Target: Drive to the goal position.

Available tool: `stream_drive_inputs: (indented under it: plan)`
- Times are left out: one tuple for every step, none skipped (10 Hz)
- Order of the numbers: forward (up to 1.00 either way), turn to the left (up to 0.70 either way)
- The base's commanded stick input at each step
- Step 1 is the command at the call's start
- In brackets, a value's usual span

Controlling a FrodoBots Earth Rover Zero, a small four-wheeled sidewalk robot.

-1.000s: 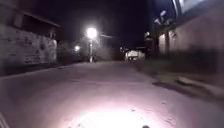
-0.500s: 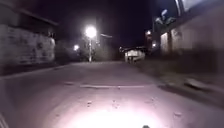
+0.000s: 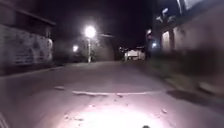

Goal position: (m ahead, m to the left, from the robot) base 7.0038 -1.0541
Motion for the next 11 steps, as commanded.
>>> stream_drive_inputs:
  plan:
    - [0.70, 0.01]
    - [0.70, 0.01]
    - [0.70, 0.01]
    - [0.70, 0.01]
    - [0.70, 0.01]
    - [0.70, 0.01]
    - [0.70, 0.01]
    - [0.70, 0.01]
    - [0.70, 0.01]
    - [0.70, 0.01]
    - [0.70, 0.01]
